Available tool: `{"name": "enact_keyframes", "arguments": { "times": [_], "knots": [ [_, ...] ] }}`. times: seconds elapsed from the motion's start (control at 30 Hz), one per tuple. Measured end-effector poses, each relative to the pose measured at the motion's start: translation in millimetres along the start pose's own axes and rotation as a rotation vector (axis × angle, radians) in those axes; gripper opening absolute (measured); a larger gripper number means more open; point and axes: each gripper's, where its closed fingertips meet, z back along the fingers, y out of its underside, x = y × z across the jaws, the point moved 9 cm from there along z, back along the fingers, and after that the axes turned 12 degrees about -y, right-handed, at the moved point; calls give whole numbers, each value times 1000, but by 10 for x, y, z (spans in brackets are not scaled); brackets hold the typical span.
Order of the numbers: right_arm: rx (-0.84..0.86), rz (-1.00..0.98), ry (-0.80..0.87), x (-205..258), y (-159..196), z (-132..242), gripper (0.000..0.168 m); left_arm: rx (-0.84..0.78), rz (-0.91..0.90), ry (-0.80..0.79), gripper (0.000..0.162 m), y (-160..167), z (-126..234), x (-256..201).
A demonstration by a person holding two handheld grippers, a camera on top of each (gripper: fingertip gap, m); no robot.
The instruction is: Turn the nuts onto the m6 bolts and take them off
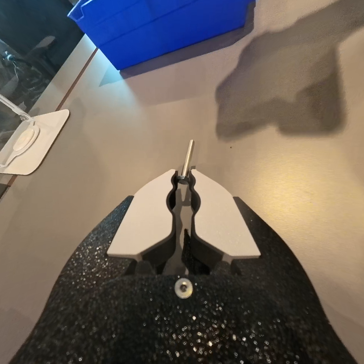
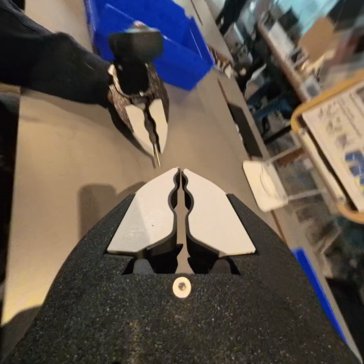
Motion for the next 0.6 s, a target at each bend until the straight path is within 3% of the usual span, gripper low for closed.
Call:
{"name": "enact_keyframes", "arguments": {
  "times": [0.1, 0.2, 0.3, 0.43, 0.6],
  "knots": [
    [12, 27, -42, 89, 56, -669, 2, -22, -16, 1, 10, -4, 21, -16],
    [95, 37, -3, 63, 219, -1058, 9, -29, -34, -4, 10, -5, 29, -34],
    [80, 5, -109, 101, 223, -1224, 13, -22, -45, -1, 10, -5, 23, -46],
    [234, 62, -146, 72, 318, -1351, 19, -31, -31, 2, 10, -8, 30, -36],
    [250, 88, -184, 43, 325, -1442, 6, -37, -38, -8, 10, -9, 37, -43]
  ]
}}
